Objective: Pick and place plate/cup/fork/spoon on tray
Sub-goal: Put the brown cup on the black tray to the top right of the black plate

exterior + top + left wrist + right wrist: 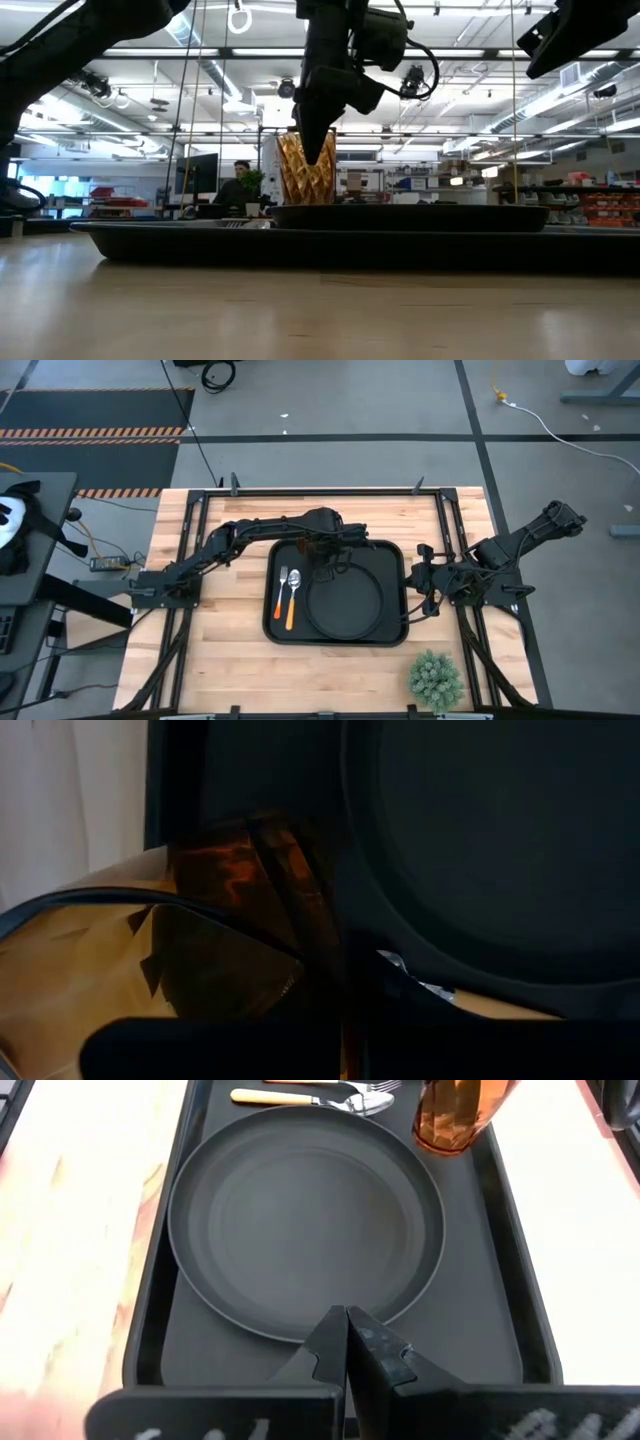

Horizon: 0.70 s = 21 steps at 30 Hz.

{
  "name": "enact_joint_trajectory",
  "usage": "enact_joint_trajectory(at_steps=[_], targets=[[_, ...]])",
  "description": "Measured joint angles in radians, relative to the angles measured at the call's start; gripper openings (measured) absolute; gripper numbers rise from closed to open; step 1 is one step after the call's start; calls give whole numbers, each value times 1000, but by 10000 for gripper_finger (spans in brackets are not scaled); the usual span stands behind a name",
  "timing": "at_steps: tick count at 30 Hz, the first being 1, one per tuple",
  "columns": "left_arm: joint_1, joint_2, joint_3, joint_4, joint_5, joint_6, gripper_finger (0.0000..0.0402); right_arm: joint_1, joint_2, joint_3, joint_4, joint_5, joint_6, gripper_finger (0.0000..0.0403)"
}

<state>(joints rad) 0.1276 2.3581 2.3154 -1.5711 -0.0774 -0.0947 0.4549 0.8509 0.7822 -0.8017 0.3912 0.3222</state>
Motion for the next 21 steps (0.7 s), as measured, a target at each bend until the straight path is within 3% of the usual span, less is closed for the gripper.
enact_joint_trajectory(at_steps=[14, 21], targets=[[21, 12, 0, 0, 1, -5, 14, 0, 0, 0, 0, 0, 26, 11], [34, 18, 0, 0, 56, -39, 14, 1, 0, 0, -9, -2, 49, 11]])
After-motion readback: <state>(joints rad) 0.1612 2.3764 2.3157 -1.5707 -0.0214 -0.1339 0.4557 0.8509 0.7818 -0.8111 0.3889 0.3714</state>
